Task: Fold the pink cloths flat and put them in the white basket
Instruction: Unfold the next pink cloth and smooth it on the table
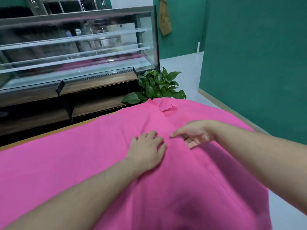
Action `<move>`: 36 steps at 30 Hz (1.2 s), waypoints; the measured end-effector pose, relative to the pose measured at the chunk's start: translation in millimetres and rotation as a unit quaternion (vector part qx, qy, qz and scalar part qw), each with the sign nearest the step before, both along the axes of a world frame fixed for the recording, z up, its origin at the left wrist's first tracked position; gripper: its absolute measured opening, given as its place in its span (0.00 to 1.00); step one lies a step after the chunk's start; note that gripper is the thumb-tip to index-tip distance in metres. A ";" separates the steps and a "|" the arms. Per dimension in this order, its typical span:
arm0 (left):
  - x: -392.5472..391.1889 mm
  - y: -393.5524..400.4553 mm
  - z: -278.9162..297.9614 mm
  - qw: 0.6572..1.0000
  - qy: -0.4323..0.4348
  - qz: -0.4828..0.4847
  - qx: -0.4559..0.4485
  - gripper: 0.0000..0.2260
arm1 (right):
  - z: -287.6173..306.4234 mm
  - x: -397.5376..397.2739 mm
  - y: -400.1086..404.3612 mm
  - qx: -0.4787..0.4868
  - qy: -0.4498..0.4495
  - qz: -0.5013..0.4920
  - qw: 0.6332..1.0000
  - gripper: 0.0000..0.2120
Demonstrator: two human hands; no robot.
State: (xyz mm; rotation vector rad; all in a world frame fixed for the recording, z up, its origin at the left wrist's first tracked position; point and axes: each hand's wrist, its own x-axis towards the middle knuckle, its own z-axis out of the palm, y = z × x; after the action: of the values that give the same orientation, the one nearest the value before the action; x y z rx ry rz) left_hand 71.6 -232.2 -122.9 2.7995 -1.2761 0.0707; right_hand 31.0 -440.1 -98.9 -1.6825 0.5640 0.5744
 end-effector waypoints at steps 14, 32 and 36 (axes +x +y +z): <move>-113.8 13.9 -5.3 0.978 0.165 0.060 0.113 0.24 | -7.9 -108.7 22.5 -0.053 -0.001 -0.085 0.995 0.10; -161.8 -3.6 -0.1 0.993 -0.031 0.011 0.112 0.16 | -1.2 -256.8 15.4 0.037 0.029 0.142 0.989 0.10; -173.8 -8.9 -2.6 0.989 0.087 0.022 0.120 0.23 | 6.5 -273.3 7.4 0.009 -0.023 0.130 0.991 0.09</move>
State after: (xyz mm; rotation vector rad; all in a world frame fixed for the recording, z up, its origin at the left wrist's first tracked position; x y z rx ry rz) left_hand -102.2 -241.1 -125.6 2.9509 -1.2578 -0.3420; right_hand -242.2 -432.7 -92.3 -1.7608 0.3060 0.7227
